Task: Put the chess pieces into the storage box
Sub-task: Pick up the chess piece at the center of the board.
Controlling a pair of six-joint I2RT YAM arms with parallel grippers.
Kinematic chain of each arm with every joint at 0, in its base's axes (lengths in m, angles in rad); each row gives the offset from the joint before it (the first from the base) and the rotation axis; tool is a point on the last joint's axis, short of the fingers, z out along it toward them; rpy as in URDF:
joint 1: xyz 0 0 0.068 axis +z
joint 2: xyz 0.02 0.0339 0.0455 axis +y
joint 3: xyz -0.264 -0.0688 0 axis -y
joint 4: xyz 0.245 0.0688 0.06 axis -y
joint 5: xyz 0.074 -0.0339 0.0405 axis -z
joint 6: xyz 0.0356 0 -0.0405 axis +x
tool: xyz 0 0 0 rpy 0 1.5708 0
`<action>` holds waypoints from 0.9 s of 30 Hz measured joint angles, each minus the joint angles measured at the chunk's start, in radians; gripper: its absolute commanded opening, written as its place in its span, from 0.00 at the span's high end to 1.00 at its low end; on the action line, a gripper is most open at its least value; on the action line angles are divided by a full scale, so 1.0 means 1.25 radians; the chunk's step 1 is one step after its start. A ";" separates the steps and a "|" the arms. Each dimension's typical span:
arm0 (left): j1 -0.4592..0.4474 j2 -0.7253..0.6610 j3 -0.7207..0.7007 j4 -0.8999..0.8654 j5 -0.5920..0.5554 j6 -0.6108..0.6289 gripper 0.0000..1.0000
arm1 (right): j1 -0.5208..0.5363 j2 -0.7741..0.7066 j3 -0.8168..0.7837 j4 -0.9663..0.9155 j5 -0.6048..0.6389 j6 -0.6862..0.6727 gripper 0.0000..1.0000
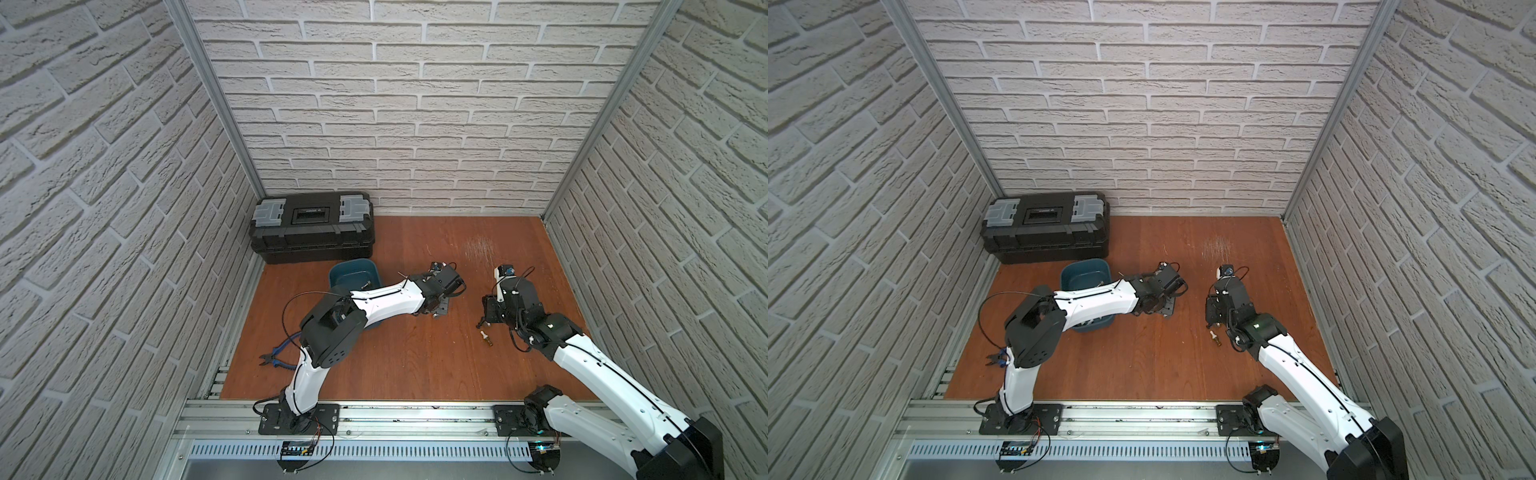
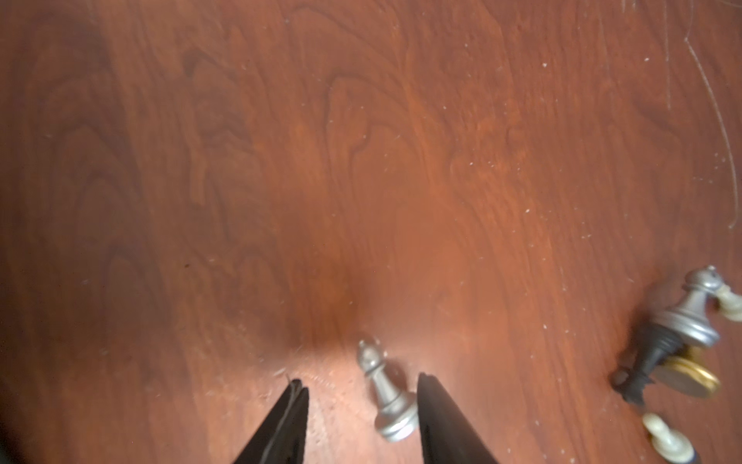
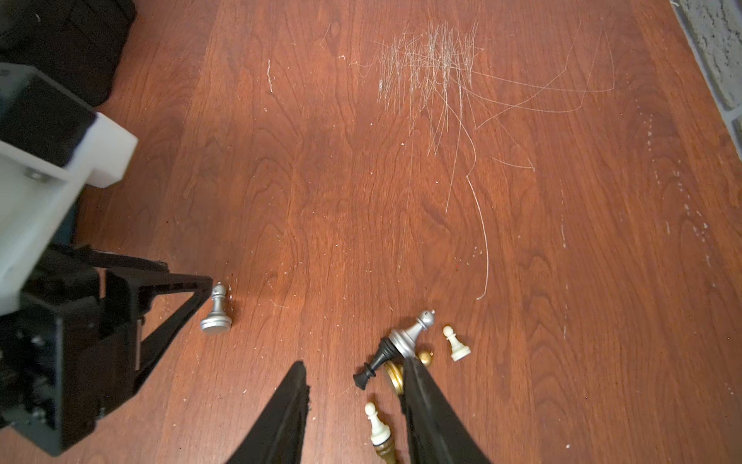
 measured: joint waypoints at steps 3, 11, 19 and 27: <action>-0.009 0.031 0.031 -0.006 -0.002 -0.007 0.50 | -0.003 0.003 -0.009 0.014 -0.010 0.000 0.57; -0.024 0.050 0.035 -0.016 -0.011 -0.020 0.51 | -0.007 0.005 -0.013 0.022 -0.031 0.000 0.57; -0.032 0.061 0.024 -0.017 0.008 -0.021 0.52 | -0.008 0.023 -0.017 0.033 -0.043 0.000 0.57; -0.034 0.066 0.008 -0.017 0.019 -0.020 0.62 | -0.009 0.023 -0.027 0.037 -0.049 0.000 0.57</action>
